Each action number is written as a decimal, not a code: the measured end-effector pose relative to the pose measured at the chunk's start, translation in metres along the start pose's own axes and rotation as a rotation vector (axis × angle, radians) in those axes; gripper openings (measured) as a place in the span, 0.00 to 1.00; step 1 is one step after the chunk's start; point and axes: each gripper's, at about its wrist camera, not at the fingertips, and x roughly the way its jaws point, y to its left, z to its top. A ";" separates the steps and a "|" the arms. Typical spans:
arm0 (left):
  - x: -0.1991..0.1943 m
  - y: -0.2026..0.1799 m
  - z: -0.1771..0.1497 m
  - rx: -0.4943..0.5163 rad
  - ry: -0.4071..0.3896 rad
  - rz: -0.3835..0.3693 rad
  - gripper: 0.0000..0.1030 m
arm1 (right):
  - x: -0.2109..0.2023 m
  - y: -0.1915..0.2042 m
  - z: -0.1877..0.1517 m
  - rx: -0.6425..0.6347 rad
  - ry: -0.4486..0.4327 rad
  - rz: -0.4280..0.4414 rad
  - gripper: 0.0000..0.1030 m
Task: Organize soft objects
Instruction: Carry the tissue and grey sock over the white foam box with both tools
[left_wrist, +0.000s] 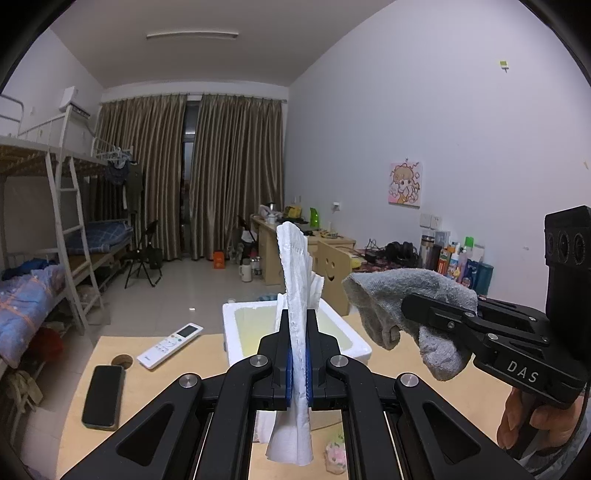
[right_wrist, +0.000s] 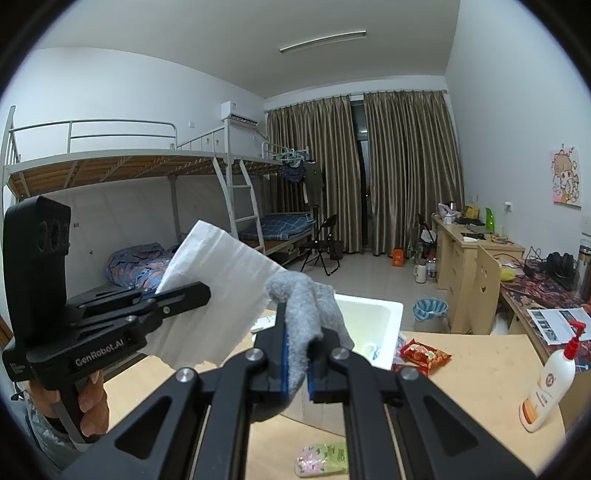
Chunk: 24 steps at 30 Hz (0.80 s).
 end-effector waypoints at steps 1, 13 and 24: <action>0.003 0.001 0.000 -0.002 0.002 -0.004 0.05 | 0.002 -0.001 0.001 0.001 -0.002 0.000 0.10; 0.047 0.008 0.004 0.015 0.024 -0.007 0.05 | 0.023 -0.010 0.010 0.017 -0.009 -0.006 0.10; 0.092 0.017 0.010 0.018 0.067 -0.020 0.05 | 0.032 -0.015 0.010 0.019 -0.014 -0.034 0.10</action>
